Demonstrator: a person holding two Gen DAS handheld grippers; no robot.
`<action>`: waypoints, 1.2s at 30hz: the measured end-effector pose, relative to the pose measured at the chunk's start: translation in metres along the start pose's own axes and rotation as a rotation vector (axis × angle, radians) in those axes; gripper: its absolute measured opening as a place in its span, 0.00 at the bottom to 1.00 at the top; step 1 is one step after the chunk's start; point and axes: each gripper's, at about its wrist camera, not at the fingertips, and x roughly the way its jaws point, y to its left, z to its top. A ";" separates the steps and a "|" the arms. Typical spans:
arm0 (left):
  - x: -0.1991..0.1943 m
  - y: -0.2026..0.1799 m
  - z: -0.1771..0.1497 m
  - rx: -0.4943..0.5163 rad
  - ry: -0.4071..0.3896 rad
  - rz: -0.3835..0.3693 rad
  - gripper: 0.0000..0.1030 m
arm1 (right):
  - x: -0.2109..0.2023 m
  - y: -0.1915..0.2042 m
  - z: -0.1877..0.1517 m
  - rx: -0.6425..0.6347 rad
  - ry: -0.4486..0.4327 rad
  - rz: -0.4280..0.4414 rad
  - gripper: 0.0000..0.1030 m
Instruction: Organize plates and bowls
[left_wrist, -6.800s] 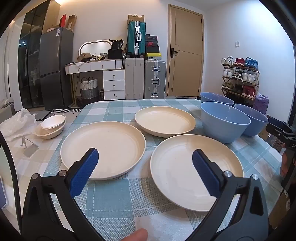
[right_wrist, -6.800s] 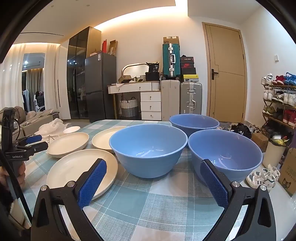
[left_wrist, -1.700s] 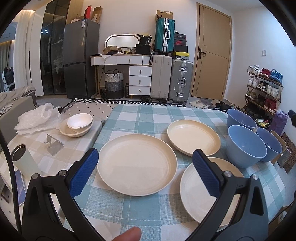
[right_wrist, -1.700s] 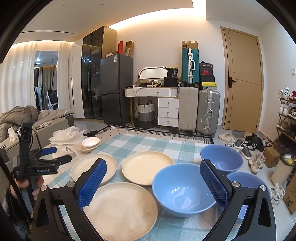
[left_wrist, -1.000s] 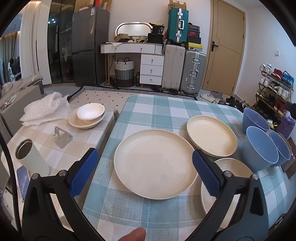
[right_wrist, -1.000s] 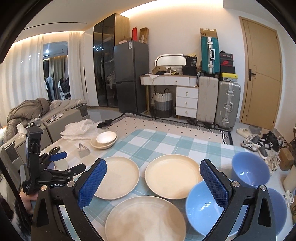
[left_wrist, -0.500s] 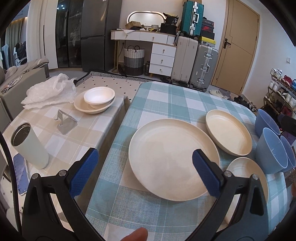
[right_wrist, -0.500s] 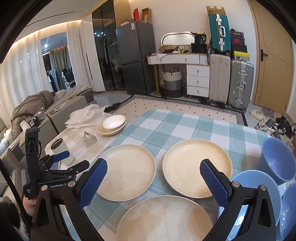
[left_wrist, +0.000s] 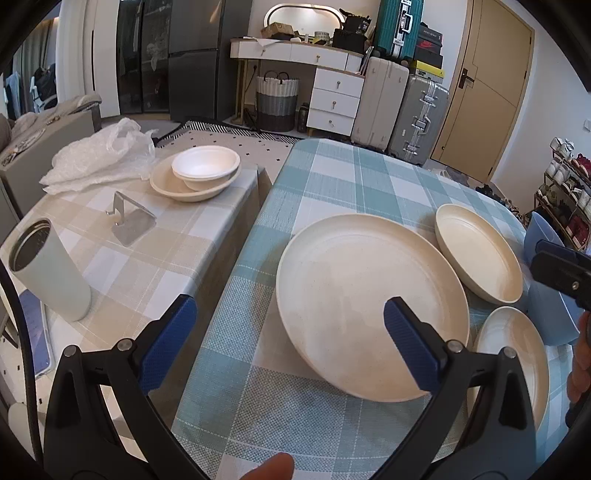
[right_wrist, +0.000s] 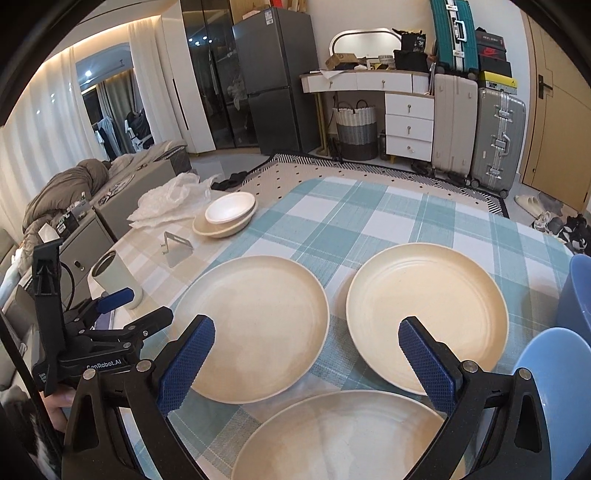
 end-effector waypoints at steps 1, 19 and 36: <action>0.004 0.001 -0.001 -0.004 0.007 -0.001 0.98 | 0.005 0.001 -0.001 -0.001 0.011 0.001 0.97; 0.030 0.005 -0.009 -0.007 0.082 0.003 0.98 | 0.076 0.006 -0.015 -0.005 0.168 0.023 0.84; 0.044 0.004 -0.018 -0.003 0.134 -0.072 0.56 | 0.100 0.012 -0.019 -0.025 0.232 -0.009 0.57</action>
